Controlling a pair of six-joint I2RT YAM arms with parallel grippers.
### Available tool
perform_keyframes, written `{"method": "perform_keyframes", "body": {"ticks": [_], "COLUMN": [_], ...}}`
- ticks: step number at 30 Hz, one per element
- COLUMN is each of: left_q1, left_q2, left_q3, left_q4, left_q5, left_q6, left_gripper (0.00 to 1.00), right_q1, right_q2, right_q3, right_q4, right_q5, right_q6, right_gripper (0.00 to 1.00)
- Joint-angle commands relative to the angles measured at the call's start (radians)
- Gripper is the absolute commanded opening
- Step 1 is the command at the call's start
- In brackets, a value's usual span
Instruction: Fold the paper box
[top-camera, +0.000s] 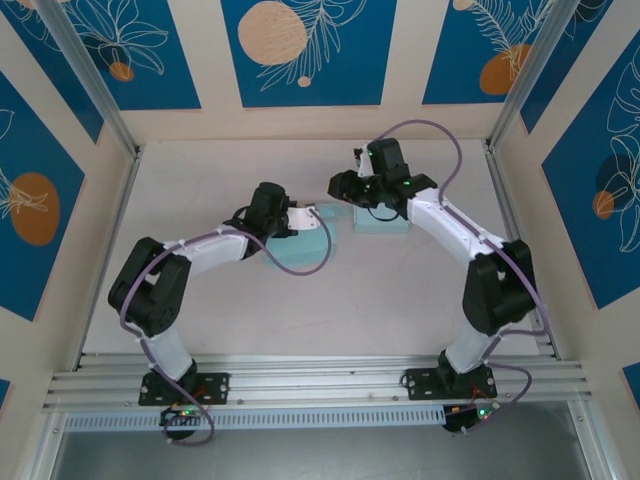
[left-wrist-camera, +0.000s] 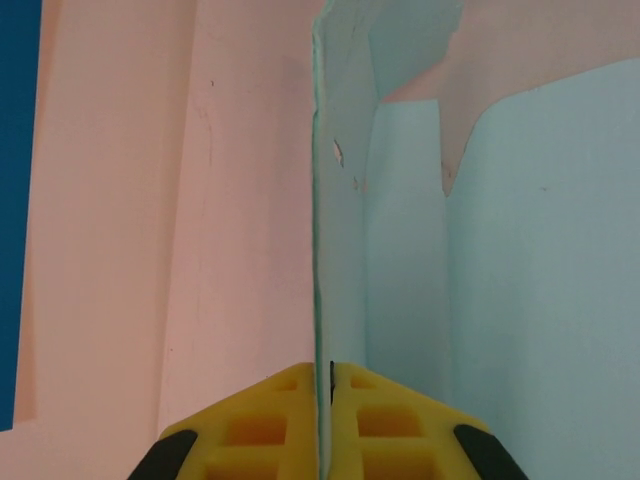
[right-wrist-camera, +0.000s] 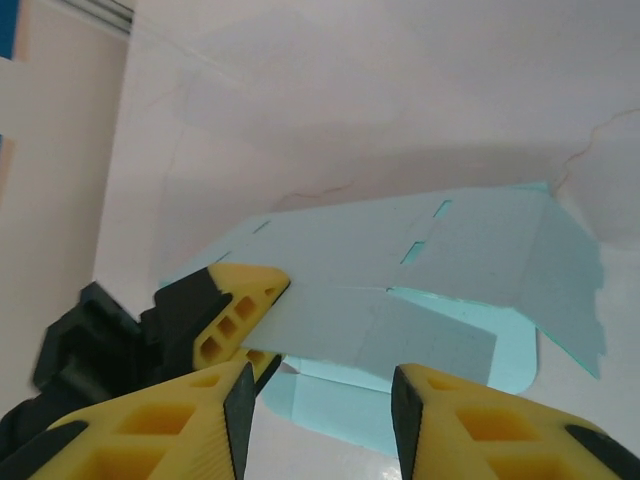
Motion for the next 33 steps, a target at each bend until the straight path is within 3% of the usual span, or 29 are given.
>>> {"method": "perform_keyframes", "body": {"ticks": [1, 7, 14, 18, 22, 33], "left_q1": [0.006, 0.019, 0.045, 0.067, 0.08, 0.082], "left_q2": [0.024, 0.041, 0.055, 0.068, 0.091, 0.139], "left_q3": [0.045, 0.07, 0.09, 0.128, 0.195, 0.244], "left_q4": [-0.044, -0.053, -0.07, -0.124, -0.226, -0.246], "left_q5": [0.006, 0.023, 0.048, 0.101, 0.149, 0.177], "left_q6": [0.017, -0.013, -0.032, -0.053, -0.054, -0.061], "left_gripper": [0.02, 0.02, 0.02, 0.03, 0.1, 0.11], "right_q1": [0.012, 0.031, 0.028, 0.015, 0.007, -0.005], "right_q2": [0.067, 0.203, 0.19, 0.202, 0.249, 0.402], "right_q3": [0.103, 0.232, 0.166, 0.143, 0.182, 0.334], "right_q4": [-0.072, -0.17, -0.141, -0.084, -0.057, -0.061], "right_q5": [-0.058, -0.032, -0.043, -0.127, -0.172, -0.243], "right_q6": [0.011, 0.043, 0.122, 0.152, 0.183, 0.236], "right_gripper": [0.44, 0.47, 0.51, 0.52, 0.52, 0.51]}}
